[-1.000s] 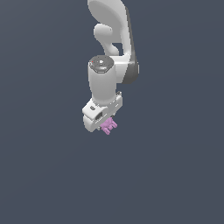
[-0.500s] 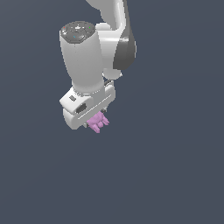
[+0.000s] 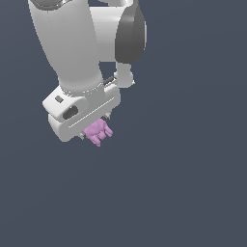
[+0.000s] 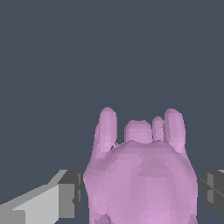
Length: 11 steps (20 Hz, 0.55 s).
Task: Pick up the object and move it to a goal position.
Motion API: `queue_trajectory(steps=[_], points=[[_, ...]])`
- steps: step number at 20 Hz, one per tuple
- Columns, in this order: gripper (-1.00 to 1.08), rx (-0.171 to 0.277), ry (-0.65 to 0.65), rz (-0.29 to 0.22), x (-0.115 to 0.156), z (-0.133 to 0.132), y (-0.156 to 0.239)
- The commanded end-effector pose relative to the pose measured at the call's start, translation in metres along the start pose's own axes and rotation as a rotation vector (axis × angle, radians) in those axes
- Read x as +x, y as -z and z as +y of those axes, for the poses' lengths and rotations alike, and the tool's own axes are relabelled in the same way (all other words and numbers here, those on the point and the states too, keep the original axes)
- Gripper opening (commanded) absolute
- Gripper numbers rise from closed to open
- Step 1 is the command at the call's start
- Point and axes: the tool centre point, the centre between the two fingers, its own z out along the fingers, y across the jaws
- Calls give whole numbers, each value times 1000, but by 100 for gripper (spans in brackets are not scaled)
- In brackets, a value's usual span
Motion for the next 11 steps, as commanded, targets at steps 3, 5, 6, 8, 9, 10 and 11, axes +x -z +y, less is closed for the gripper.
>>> queue_trajectory(steps=[3,5,6,8,9,10,11], points=[[-100,1,0,-1,1,8,11],[-100,1,0,-1,1,10,14],[-100,1,0,-1,1,10,15],[-100,1,0,-1,1,11,16],[-100,1,0,-1,1,11,16],[-100,1,0,-1,1,11,16],[-100,1,0,-2,1,12,15]])
